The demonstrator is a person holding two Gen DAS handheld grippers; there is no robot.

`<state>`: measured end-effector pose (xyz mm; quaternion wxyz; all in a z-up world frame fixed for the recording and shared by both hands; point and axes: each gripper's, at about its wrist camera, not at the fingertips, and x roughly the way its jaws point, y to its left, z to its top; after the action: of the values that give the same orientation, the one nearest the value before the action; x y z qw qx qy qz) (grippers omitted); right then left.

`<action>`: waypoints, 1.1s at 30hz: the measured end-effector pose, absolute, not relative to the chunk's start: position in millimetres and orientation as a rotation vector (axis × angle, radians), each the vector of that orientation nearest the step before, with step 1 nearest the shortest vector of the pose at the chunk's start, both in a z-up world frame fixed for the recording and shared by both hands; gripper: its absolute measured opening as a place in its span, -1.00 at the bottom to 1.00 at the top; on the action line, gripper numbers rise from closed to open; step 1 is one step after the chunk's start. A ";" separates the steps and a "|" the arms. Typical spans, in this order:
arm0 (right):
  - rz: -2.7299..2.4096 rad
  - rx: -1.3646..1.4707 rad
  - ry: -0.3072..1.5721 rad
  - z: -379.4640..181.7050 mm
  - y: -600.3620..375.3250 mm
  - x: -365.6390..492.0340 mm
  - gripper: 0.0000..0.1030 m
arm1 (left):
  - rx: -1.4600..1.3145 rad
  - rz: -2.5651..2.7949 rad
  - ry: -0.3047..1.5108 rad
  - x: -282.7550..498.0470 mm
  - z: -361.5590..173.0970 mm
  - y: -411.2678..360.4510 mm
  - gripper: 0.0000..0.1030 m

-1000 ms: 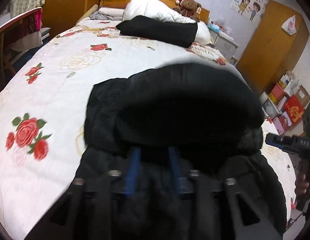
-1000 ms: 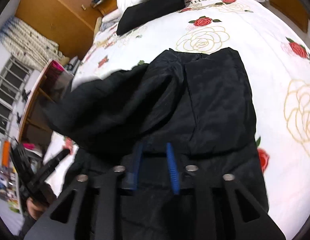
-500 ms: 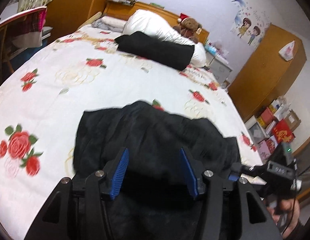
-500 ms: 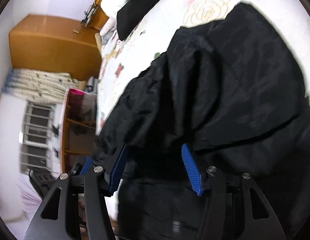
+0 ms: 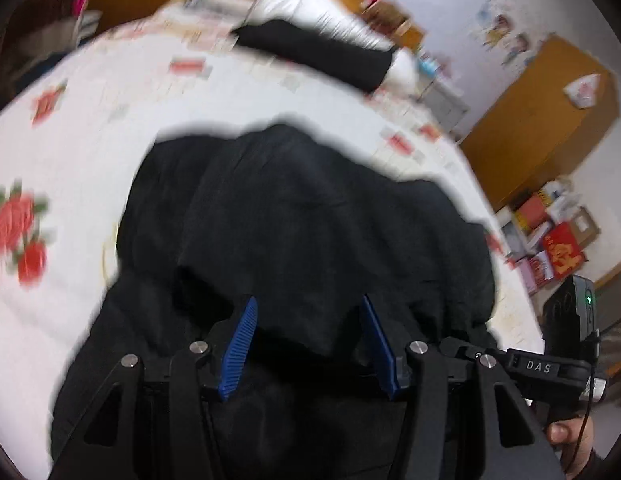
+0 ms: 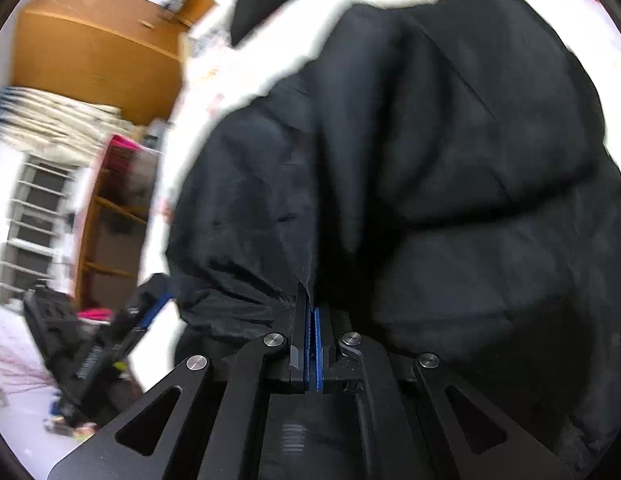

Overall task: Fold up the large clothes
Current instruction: 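Carry the lifted jacket over onto the hood and press it down with both tools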

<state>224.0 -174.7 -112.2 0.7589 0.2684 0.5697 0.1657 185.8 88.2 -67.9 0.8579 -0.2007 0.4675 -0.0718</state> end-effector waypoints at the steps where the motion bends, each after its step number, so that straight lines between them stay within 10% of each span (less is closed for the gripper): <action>1: 0.337 0.592 1.257 -124.3 -179.2 223.8 -0.99 | -0.432 -0.132 1.025 186.3 -80.4 89.2 0.06; 11: 0.326 0.522 1.246 -128.0 -179.5 232.5 -0.99 | -0.375 -0.163 0.853 185.8 -18.3 79.0 0.01; 18: 0.349 0.546 1.240 -130.9 -187.8 225.3 -0.94 | -0.331 -0.145 1.049 209.2 -102.6 73.5 -0.33; 33: 0.295 0.285 0.958 -42.4 -157.0 209.8 -0.81 | -0.328 -0.164 1.059 195.5 -109.3 59.4 -0.35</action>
<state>209.8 -157.0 -42.4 0.8673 0.1362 0.4575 0.1409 195.5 59.4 -109.3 0.8470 -0.1556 0.5024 -0.0778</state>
